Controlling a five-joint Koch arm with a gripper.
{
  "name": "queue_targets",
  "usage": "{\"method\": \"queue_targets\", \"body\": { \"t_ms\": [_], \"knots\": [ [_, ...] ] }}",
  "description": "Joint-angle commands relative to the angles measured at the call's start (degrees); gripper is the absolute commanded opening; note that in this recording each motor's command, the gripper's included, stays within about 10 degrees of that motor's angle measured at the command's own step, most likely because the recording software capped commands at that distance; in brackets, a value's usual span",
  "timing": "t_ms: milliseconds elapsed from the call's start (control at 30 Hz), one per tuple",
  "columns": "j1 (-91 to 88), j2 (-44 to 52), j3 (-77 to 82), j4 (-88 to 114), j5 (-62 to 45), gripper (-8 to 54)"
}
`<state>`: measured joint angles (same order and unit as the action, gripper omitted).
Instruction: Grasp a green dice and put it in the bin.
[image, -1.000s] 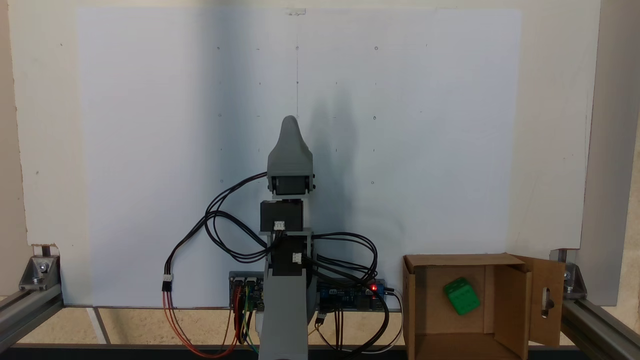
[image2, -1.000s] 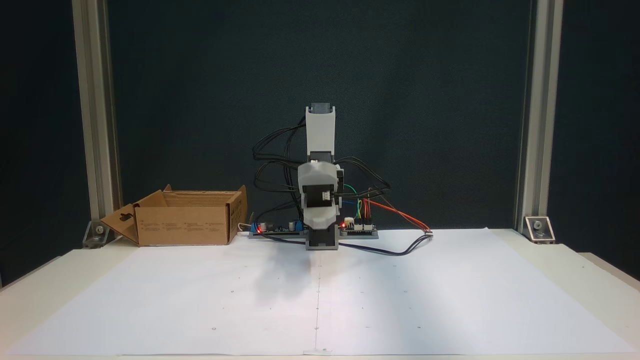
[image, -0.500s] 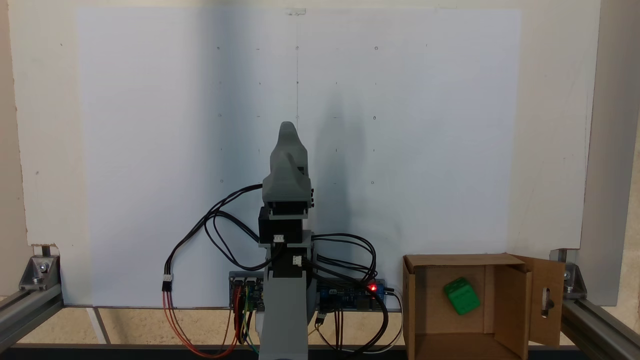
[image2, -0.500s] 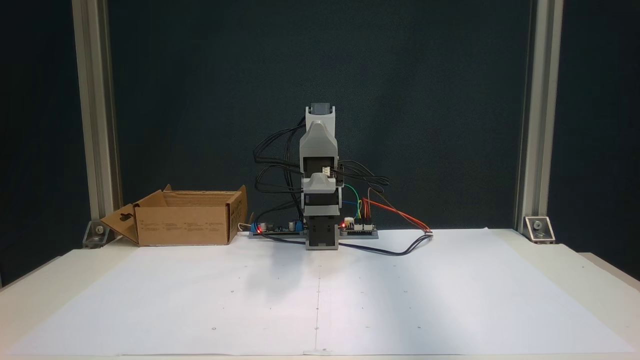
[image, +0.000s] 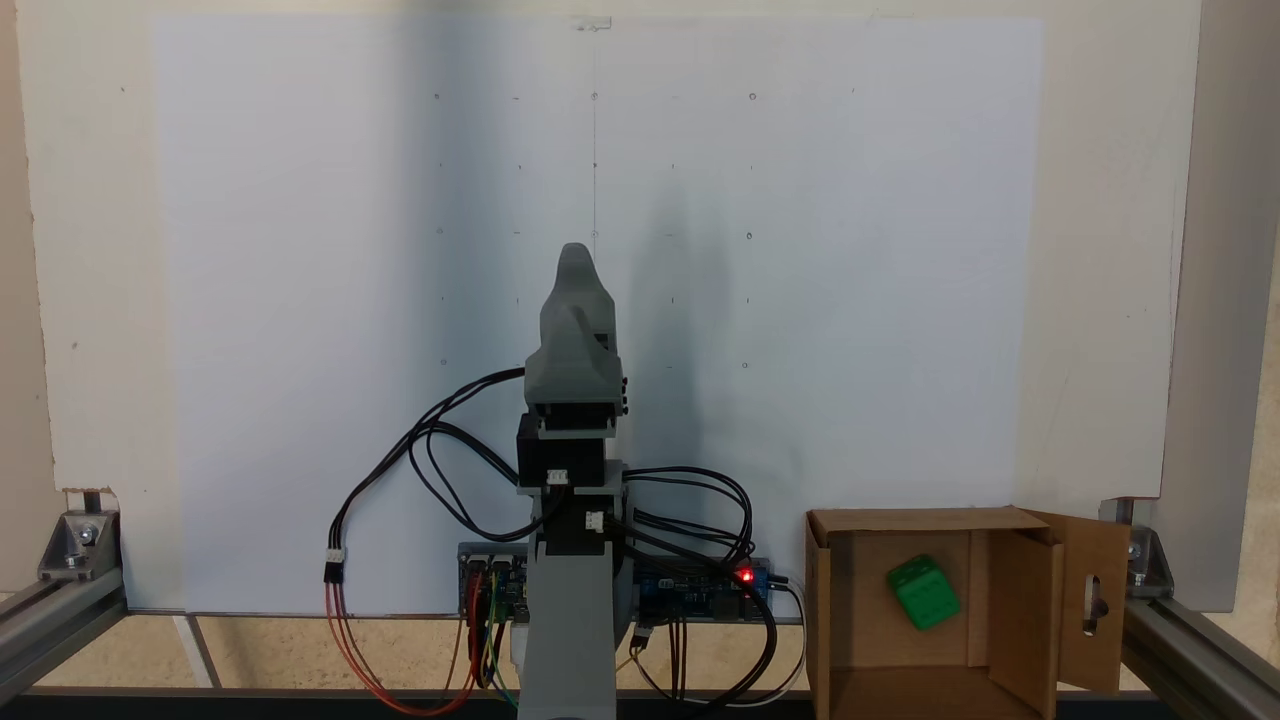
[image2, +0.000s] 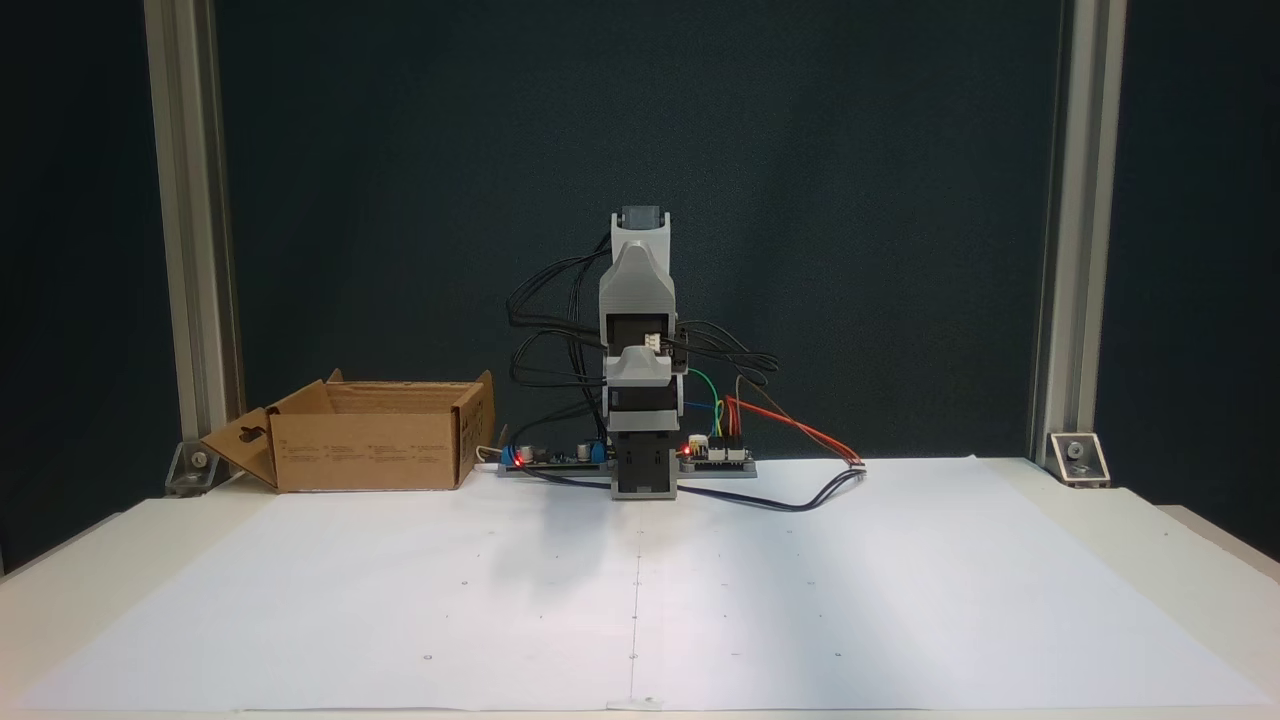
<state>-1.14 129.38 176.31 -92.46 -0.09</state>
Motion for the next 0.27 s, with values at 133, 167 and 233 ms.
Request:
{"method": "queue_targets", "body": {
  "t_ms": [133,167,233],
  "knots": [
    [0.0,6.2,3.0,-2.9,-2.9,44.6],
    [0.0,6.2,3.0,-2.9,-2.9,44.6],
    [-0.1,6.2,3.0,-2.9,-2.9,44.6]
  ]
}}
